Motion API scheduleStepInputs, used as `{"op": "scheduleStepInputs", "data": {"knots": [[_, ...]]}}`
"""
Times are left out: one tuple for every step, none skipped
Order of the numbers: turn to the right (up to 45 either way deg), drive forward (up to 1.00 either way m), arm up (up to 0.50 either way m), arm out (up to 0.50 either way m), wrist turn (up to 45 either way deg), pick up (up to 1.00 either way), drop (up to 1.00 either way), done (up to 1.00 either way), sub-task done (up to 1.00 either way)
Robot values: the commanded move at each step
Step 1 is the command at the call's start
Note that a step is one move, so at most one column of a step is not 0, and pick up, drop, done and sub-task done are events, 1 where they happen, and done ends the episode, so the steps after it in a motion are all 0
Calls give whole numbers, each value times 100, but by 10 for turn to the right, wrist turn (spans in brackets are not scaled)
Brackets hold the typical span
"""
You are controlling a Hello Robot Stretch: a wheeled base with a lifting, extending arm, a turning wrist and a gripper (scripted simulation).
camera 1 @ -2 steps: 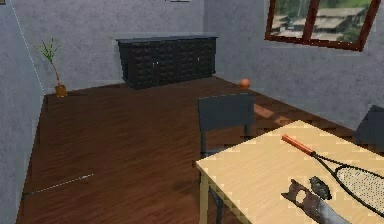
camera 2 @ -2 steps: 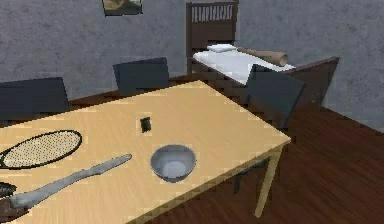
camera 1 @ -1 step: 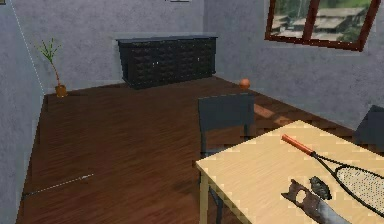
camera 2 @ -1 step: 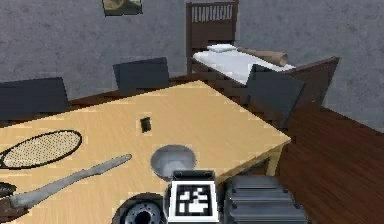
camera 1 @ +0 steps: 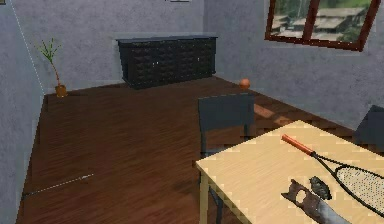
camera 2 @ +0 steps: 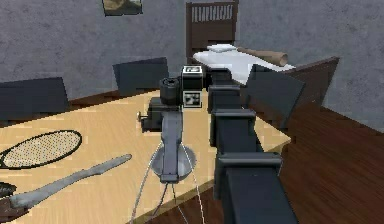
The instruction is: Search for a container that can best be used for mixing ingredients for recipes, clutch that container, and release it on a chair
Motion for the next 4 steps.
{"op": "scheduleStepInputs", "data": {"knots": [[0,0,0,0,450,0,0,0,0],[0,0,0,0,450,0,0,0,0],[0,0,0,0,450,0,0,0,0],[0,0,0,0,330,0,0,0,0]]}}
